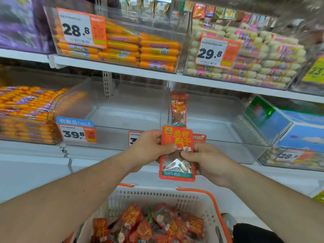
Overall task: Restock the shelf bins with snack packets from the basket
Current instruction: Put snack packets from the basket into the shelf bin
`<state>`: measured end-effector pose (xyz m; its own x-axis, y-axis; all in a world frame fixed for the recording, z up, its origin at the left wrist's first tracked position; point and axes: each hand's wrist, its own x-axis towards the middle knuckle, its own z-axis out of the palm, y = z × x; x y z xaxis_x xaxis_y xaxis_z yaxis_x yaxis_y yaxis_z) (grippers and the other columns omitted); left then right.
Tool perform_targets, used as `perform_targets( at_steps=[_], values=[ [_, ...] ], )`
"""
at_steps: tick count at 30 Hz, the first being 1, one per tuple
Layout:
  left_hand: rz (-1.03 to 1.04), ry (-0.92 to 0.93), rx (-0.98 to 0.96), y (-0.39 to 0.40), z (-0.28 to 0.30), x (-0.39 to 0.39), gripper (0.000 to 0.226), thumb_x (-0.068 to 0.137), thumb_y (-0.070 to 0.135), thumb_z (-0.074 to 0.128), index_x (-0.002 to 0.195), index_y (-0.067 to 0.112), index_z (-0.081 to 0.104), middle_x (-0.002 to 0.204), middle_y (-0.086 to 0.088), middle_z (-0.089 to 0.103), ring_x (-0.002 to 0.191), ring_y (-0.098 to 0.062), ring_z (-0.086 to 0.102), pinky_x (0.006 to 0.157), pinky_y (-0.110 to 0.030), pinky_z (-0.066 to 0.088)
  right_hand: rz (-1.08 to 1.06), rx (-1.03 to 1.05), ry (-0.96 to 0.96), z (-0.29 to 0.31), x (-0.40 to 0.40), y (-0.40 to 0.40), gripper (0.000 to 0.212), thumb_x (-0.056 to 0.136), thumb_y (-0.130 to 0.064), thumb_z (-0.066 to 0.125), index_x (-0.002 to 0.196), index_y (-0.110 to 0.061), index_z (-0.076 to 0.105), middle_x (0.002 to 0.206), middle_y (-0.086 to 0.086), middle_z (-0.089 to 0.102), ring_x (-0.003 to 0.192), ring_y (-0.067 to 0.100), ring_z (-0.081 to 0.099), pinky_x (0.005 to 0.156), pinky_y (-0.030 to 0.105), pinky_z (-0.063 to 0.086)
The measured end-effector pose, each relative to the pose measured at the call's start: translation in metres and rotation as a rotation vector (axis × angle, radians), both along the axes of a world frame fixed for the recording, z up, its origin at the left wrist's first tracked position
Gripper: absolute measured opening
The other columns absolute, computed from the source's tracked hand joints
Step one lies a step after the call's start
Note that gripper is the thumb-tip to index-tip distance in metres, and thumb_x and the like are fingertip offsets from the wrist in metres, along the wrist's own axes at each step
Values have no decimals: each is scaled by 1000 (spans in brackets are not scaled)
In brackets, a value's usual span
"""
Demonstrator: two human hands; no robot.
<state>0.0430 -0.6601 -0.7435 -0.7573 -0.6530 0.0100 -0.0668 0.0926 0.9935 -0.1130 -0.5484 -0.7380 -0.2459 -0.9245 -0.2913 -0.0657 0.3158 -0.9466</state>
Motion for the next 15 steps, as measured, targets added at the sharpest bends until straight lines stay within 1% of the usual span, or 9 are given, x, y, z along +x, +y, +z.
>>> perform_targets(
  at_steps=[1,3,4,6,8,9,11,13,15],
  values=[
    [35,-13,-49,-1,5,-4,11,90,21,69,99,15,69,91,-5,76,82,-27,72,71,-38,59,-5,3,-90,5,-2,0,26,94,-15,59,118,-8,67,112,15,72,99,28,68,86,40,51],
    [191,-23,-240,-6,10,-10,19,89,38,66,82,21,67,75,-3,72,68,-27,68,63,-34,55,-17,25,-251,14,-11,1,35,88,-18,63,121,-7,66,115,14,71,104,29,67,89,40,53],
    [287,-23,-377,-11,14,-13,23,87,40,65,73,22,64,68,-1,69,65,-23,65,62,-30,52,-18,38,-296,20,-17,1,40,83,-20,67,120,-7,66,115,14,71,103,29,66,87,36,53],
    [411,-61,-637,-21,22,-17,22,88,33,62,69,23,60,65,4,65,64,-13,60,63,-27,48,-29,49,-283,31,-30,1,39,76,-25,72,112,-9,70,105,11,73,89,24,64,67,26,42],
    [429,-106,-762,-34,30,-25,14,90,27,60,76,24,61,69,9,62,65,-8,56,66,-30,49,-78,23,-220,44,-43,-2,30,78,-27,67,102,-9,68,78,4,71,60,13,52,50,21,27],
    [423,-137,-796,-40,34,-30,9,90,27,59,81,26,61,73,12,60,68,-8,56,70,-31,49,-123,5,-192,51,-48,-5,22,83,-25,64,98,-10,65,63,0,62,48,8,41,44,18,22],
    [410,-215,-867,-54,37,-43,7,90,32,59,95,27,62,90,14,56,83,-12,58,79,-32,48,-217,-29,-178,62,-59,-16,11,93,-22,58,87,-13,61,51,-5,46,37,3,27,35,14,14],
    [349,-282,-895,-68,35,-60,30,90,40,61,115,24,60,116,9,54,107,-15,56,89,-32,46,-296,-44,-186,65,-69,-31,18,96,-21,57,79,-15,56,53,-4,44,34,2,25,33,14,13],
    [254,-298,-830,-81,33,-73,55,88,45,63,136,20,49,136,3,45,123,-15,48,101,-31,41,-361,-31,-151,59,-80,-49,19,96,-21,59,79,-17,53,54,-3,45,35,3,24,33,15,14]
  ],
)
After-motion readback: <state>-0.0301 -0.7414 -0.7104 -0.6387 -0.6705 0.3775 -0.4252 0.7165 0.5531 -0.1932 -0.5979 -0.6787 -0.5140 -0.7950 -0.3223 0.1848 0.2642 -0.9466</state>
